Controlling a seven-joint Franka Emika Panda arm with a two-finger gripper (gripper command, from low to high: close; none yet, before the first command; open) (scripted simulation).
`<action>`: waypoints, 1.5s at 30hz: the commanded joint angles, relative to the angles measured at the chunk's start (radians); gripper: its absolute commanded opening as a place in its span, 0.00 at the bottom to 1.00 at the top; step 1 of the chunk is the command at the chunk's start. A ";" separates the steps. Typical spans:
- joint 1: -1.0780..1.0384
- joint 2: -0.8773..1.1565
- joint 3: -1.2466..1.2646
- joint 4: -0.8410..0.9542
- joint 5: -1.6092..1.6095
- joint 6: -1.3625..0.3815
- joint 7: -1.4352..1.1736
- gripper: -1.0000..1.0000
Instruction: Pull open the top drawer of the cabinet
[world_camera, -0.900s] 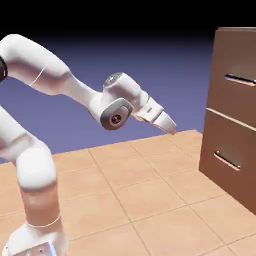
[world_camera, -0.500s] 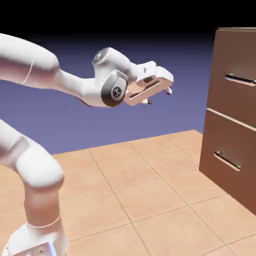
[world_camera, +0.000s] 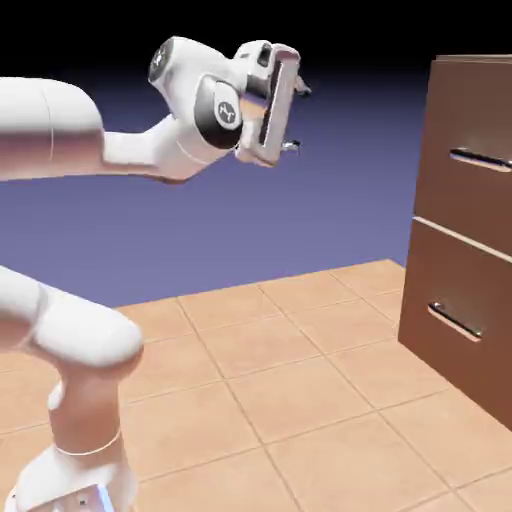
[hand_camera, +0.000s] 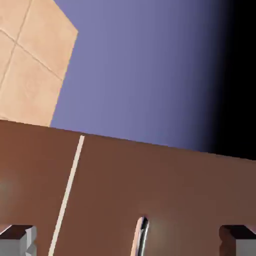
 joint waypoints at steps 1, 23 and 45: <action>0.024 -0.012 -0.015 0.012 -0.032 -0.008 -0.044 0.50; 0.551 -0.279 -0.336 0.265 -0.743 -0.191 -1.000 0.50; 1.078 -0.545 -0.658 0.518 -1.453 -0.374 -1.957 0.50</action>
